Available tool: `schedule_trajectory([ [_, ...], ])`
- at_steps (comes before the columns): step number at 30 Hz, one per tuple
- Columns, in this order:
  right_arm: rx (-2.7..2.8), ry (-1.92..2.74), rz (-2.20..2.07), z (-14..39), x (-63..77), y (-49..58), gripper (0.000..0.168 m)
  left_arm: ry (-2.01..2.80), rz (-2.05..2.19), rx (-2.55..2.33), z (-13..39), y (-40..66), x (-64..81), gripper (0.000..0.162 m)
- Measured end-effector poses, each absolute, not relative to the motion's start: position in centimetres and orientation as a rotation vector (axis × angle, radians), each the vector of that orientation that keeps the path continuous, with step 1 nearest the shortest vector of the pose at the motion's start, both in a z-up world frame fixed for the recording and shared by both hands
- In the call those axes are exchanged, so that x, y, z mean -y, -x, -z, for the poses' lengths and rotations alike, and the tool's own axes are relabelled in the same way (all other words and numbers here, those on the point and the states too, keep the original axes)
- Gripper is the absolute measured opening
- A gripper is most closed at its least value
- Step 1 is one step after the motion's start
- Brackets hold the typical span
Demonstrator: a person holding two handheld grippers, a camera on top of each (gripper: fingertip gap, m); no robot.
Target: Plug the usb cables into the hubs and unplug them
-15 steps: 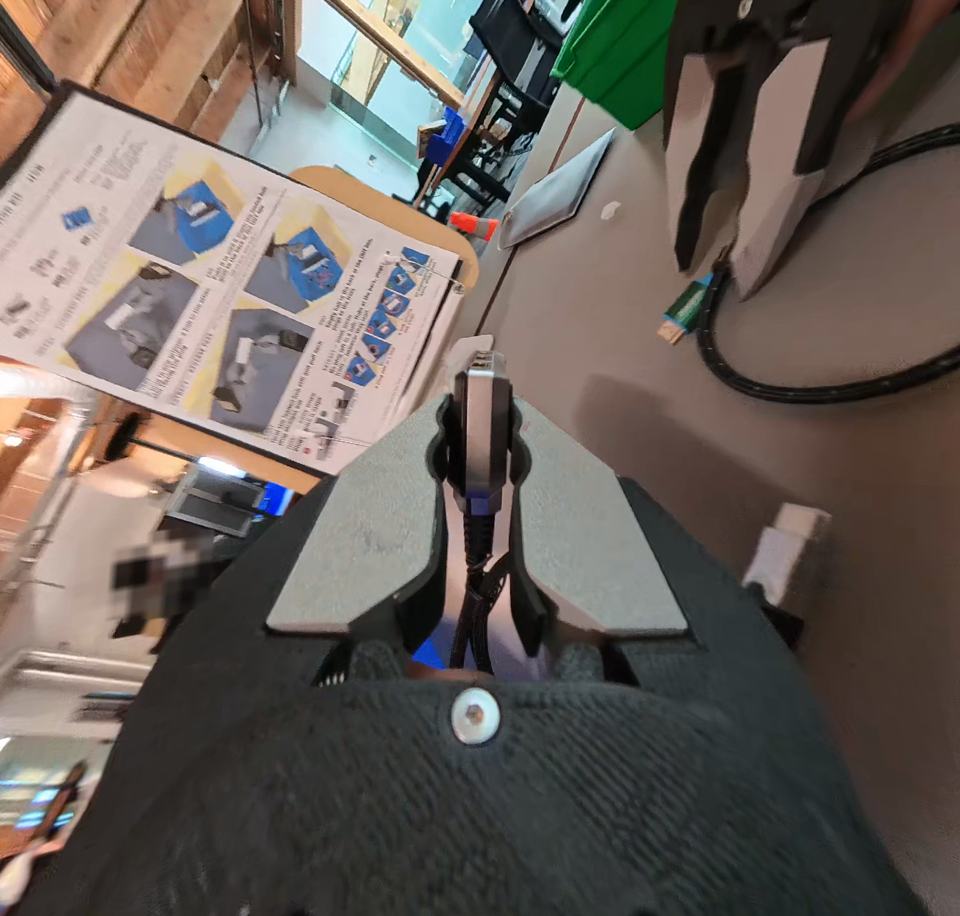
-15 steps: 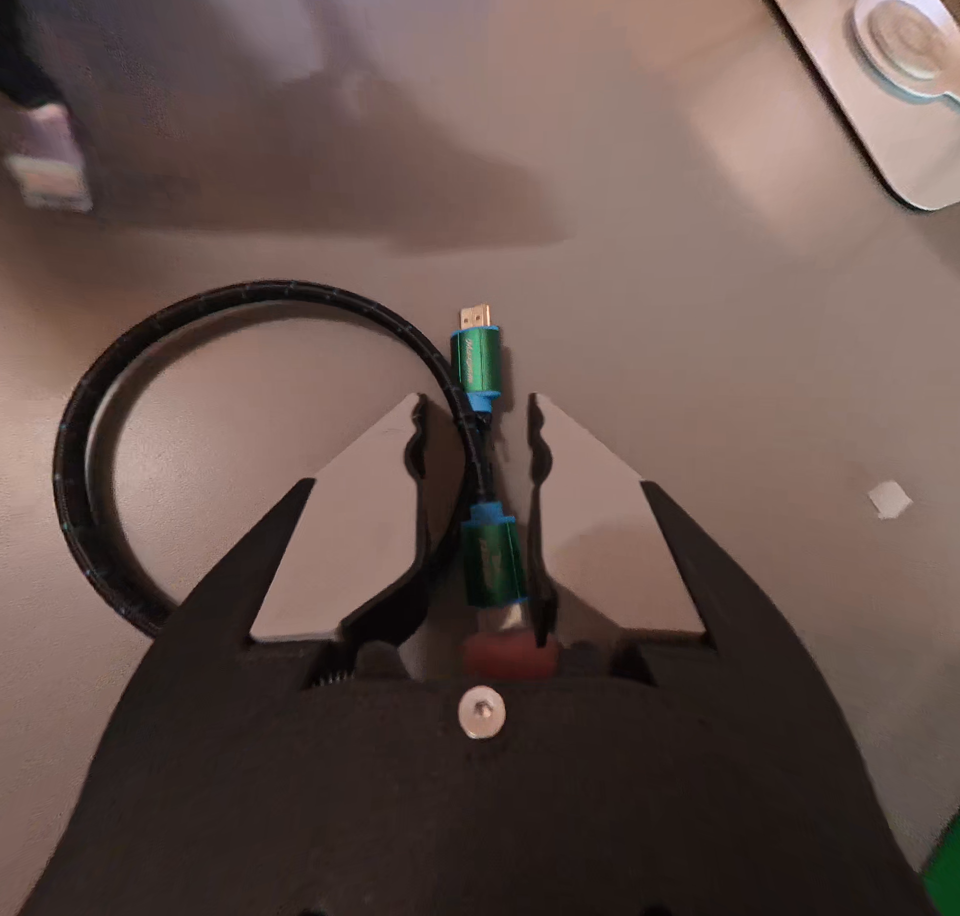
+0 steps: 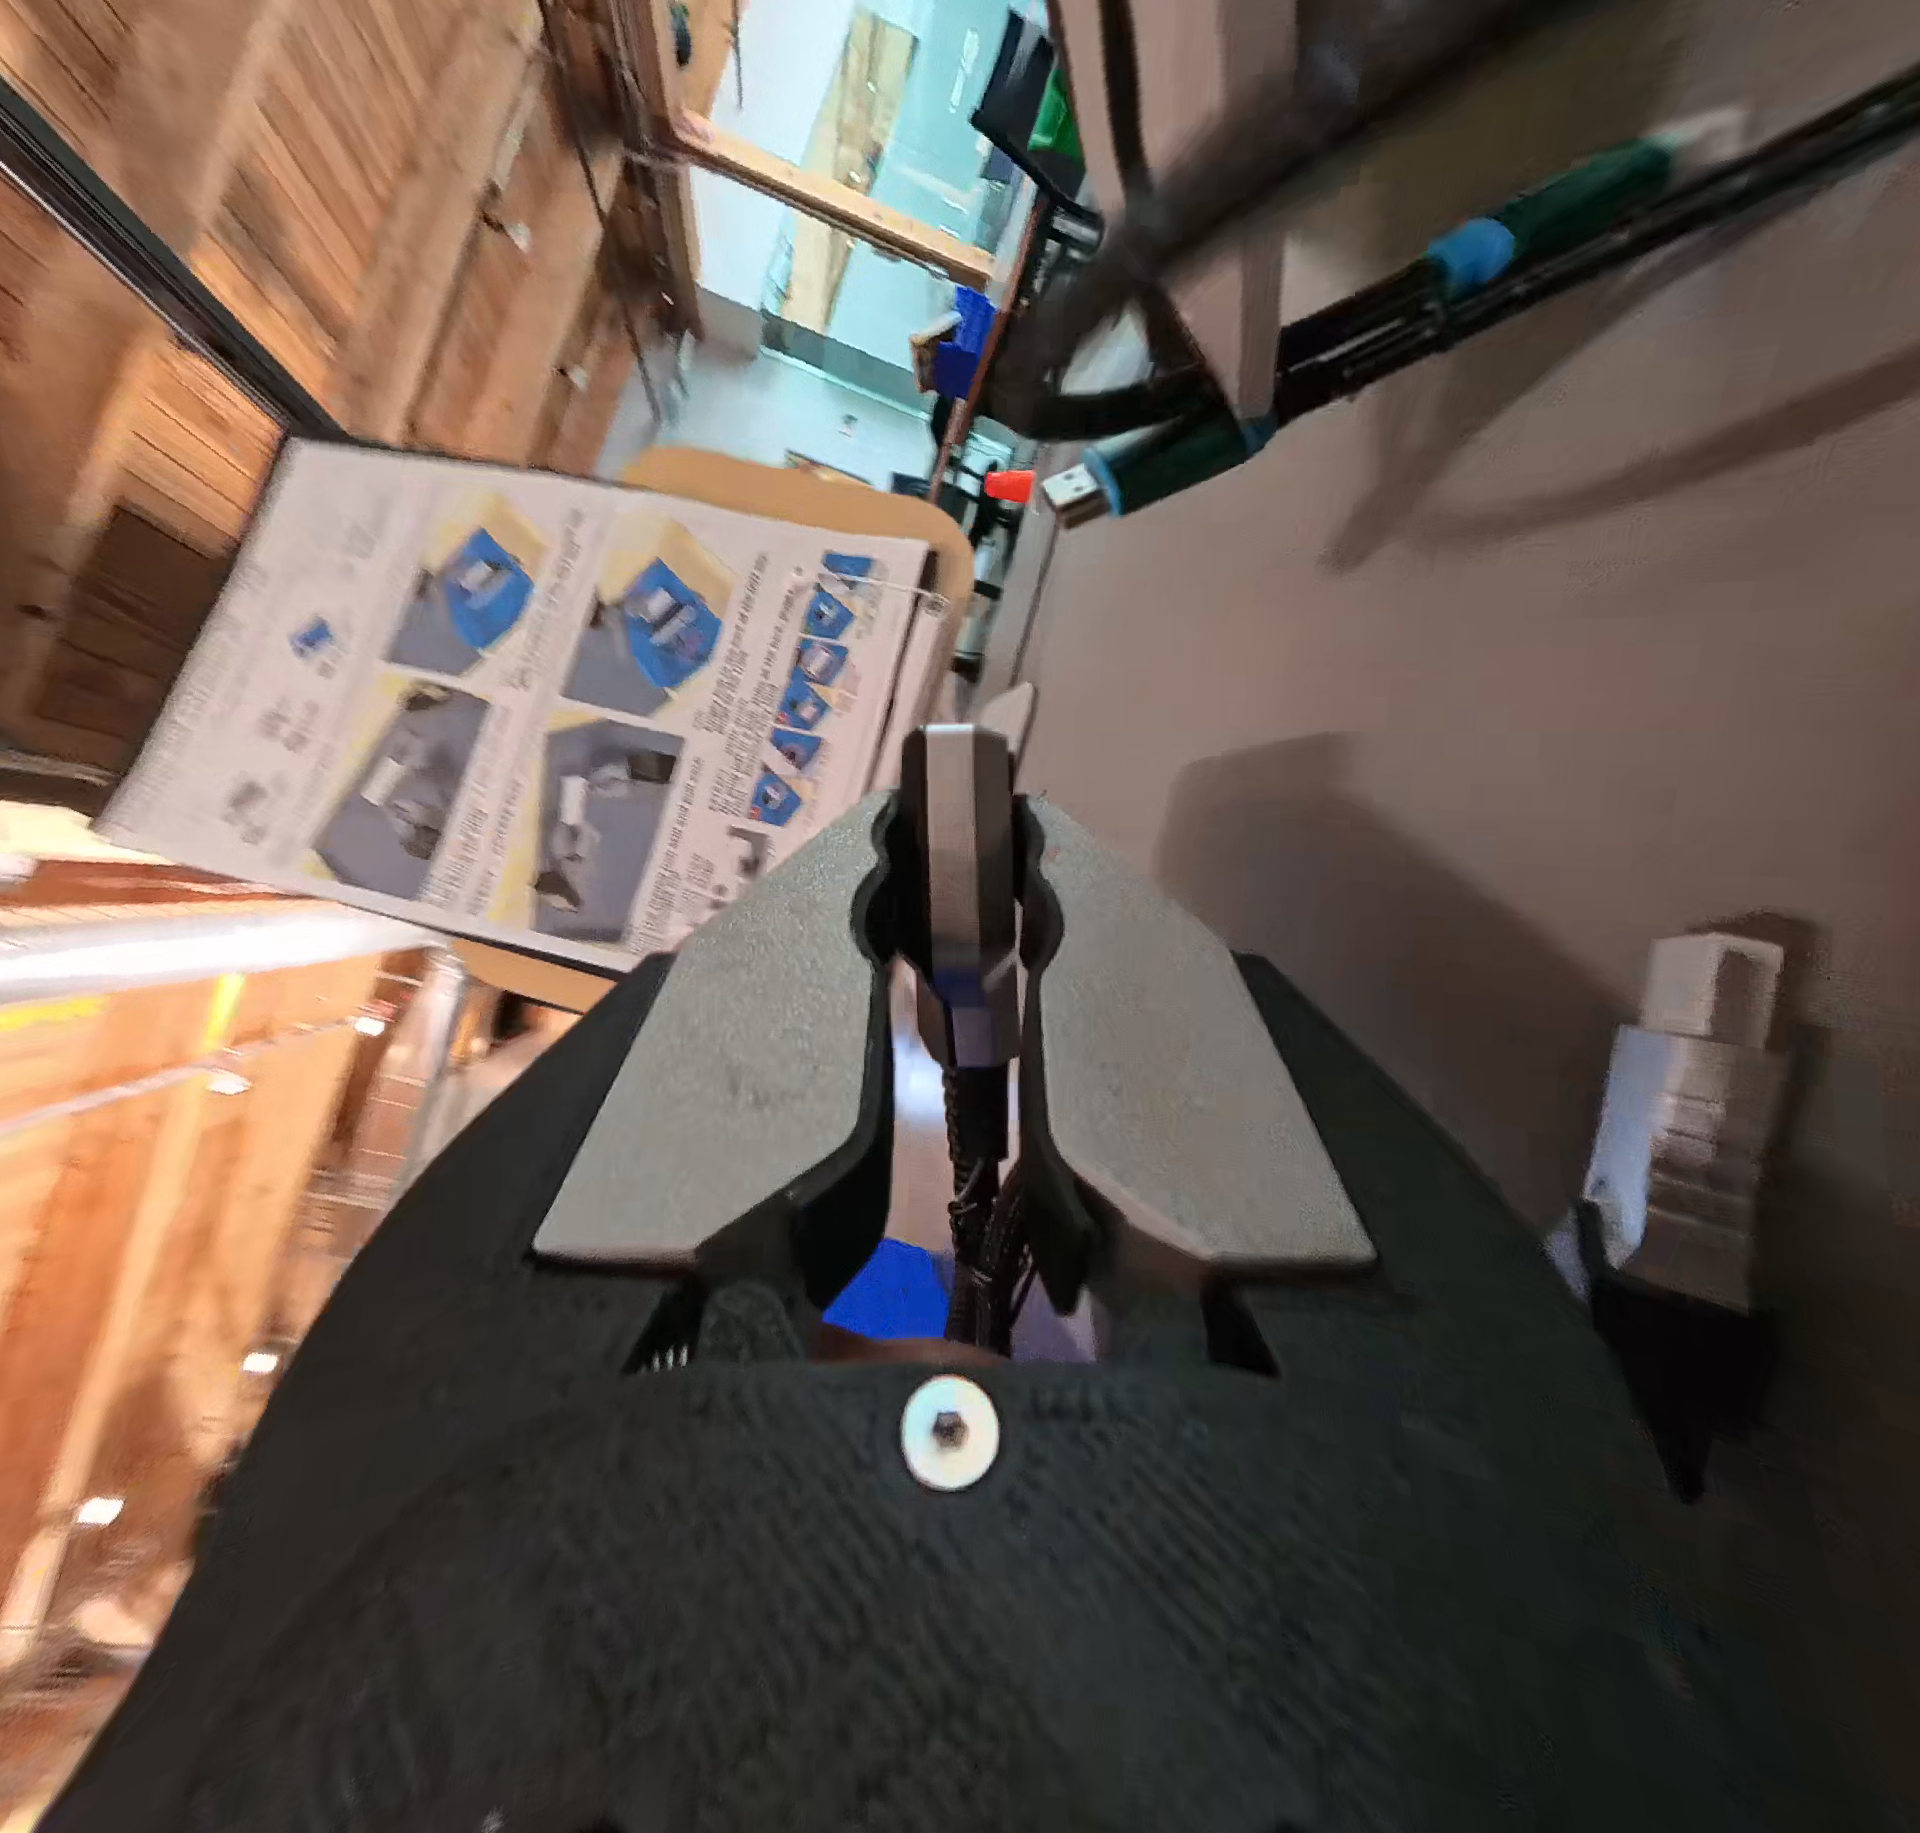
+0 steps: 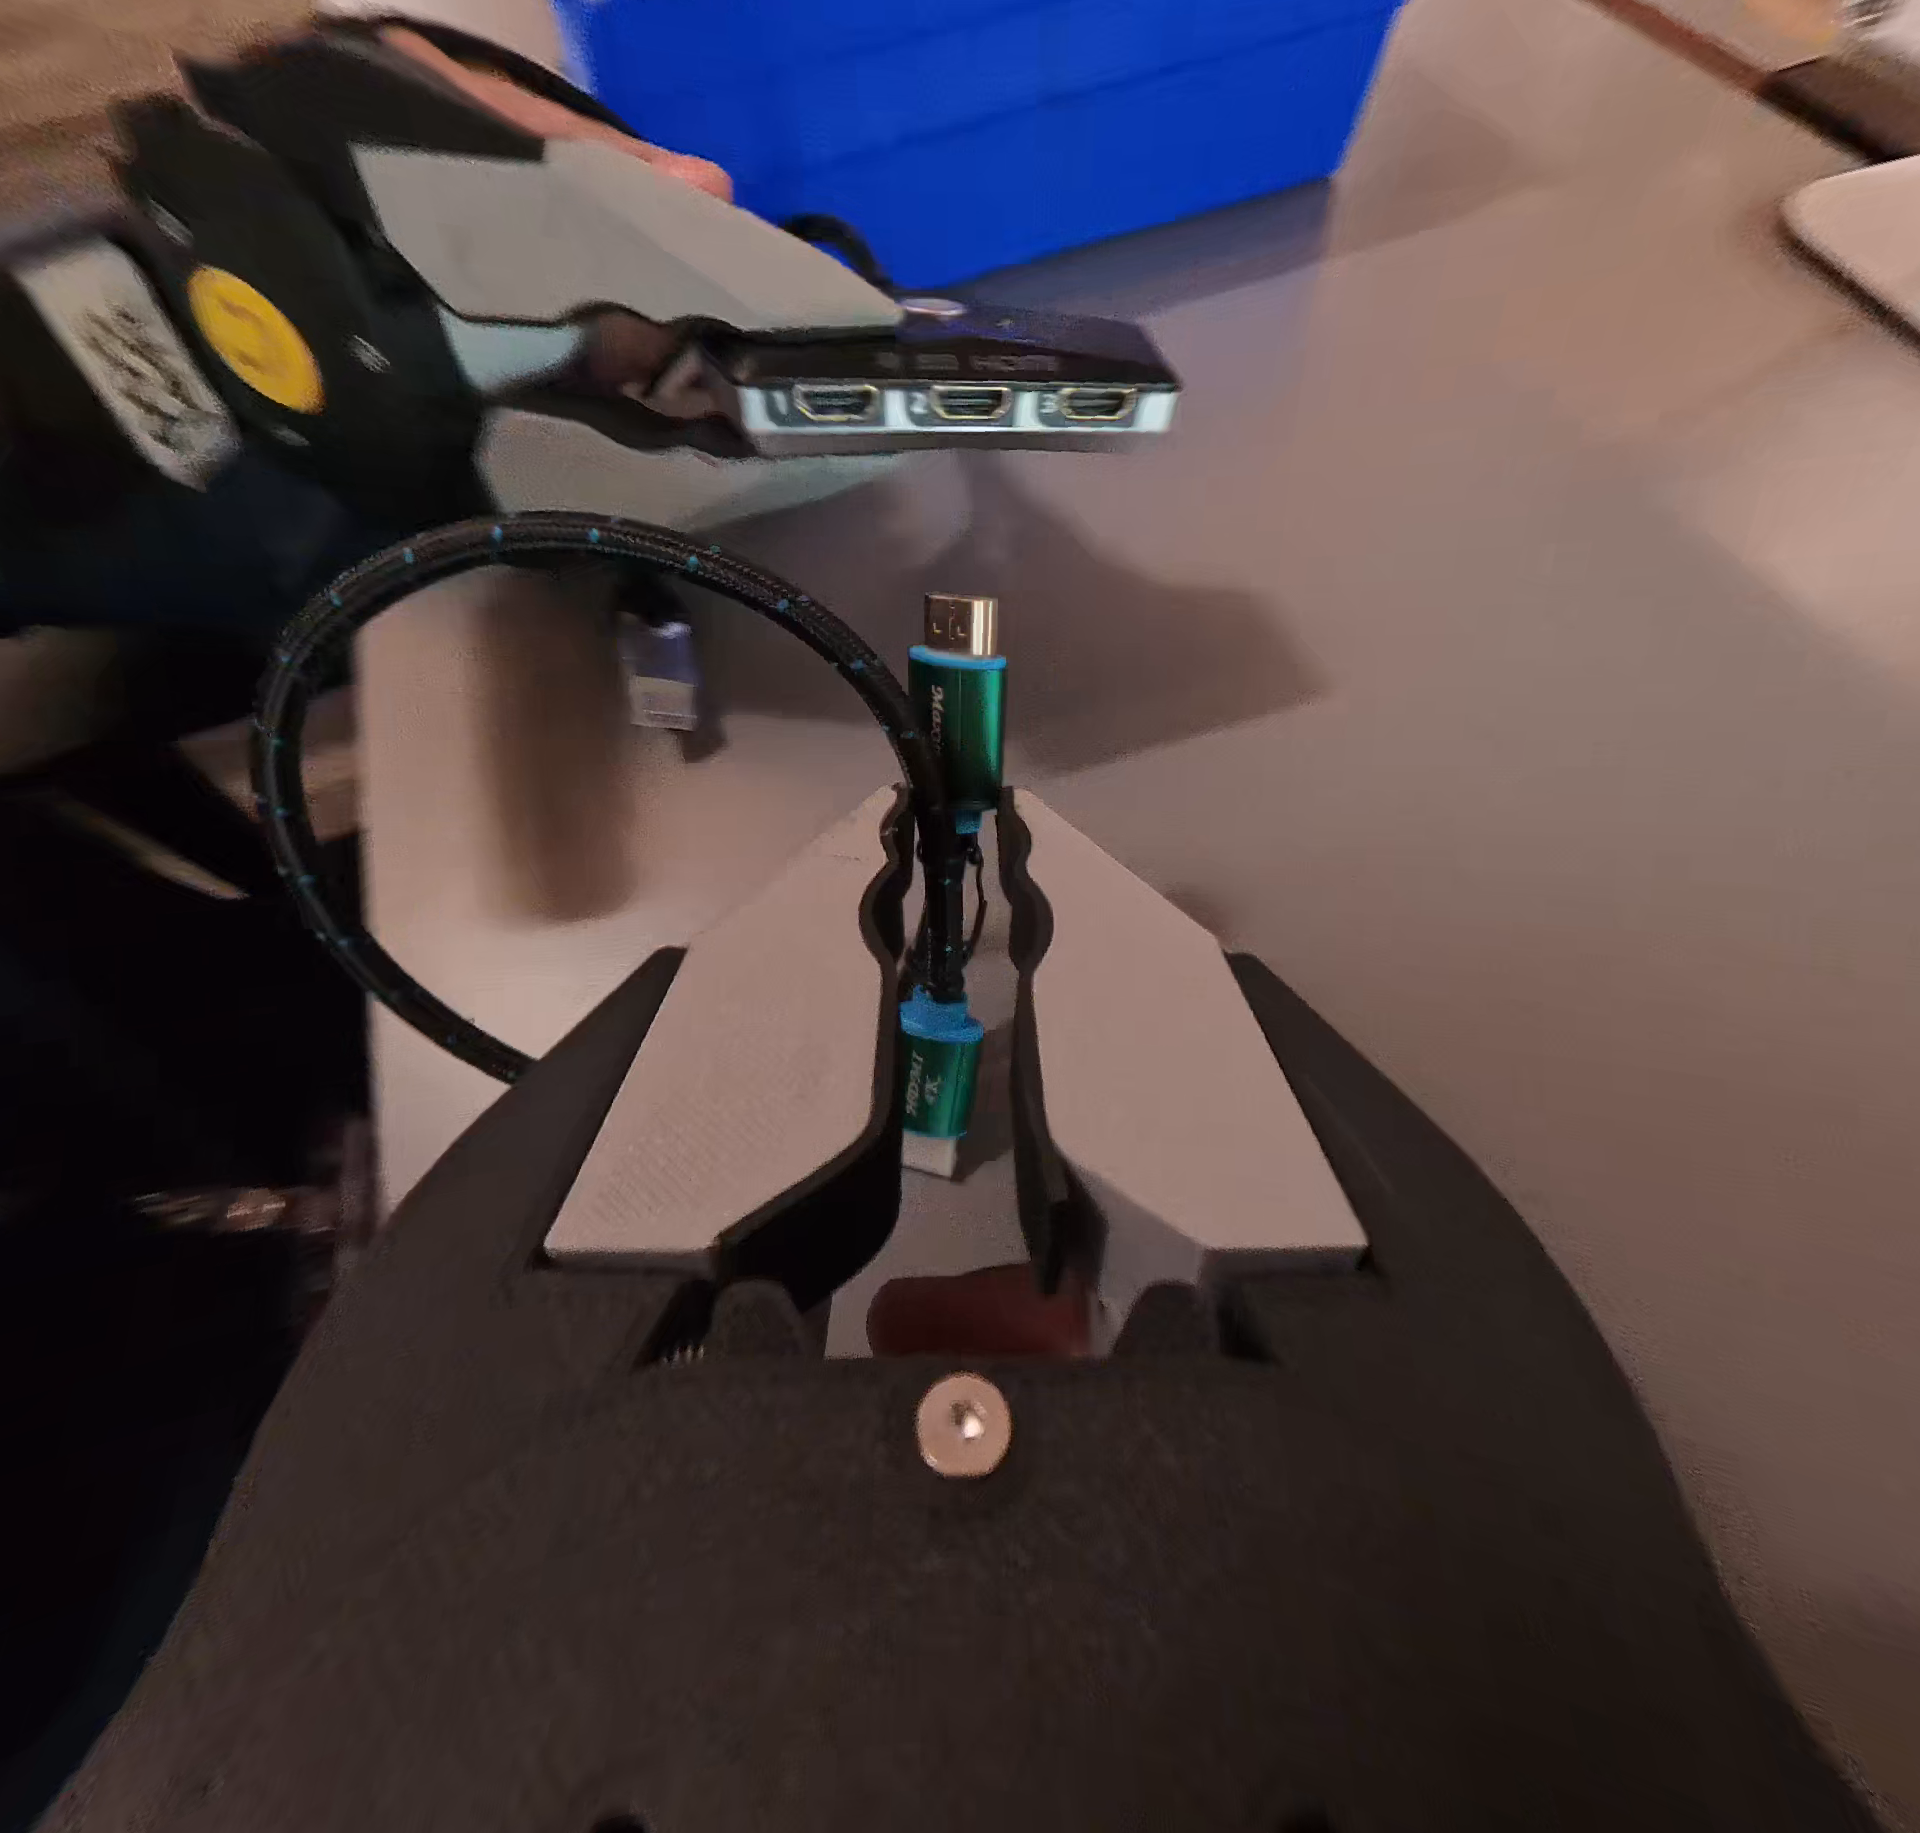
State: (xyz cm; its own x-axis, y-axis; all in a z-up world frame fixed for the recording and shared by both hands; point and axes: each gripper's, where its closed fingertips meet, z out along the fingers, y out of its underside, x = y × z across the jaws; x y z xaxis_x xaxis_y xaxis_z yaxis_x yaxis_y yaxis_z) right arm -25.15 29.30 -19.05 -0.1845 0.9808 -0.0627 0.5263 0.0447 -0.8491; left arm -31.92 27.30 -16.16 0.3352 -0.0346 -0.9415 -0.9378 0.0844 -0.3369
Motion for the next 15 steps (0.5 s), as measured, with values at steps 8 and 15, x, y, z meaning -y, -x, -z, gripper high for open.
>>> schedule_trajectory([
  [8, 1.834, 1.508, -1.281, 18.7, -25.8, 24.7, 0.013, 1.064, -1.064, -1.123, 15.6, 29.3, -26.3, 0.017],
  [15, 1.874, 1.522, -1.303, 18.9, -25.5, 24.8, 0.013, 1.023, -1.017, -1.138, 15.6, 28.6, -26.2, 0.017],
])
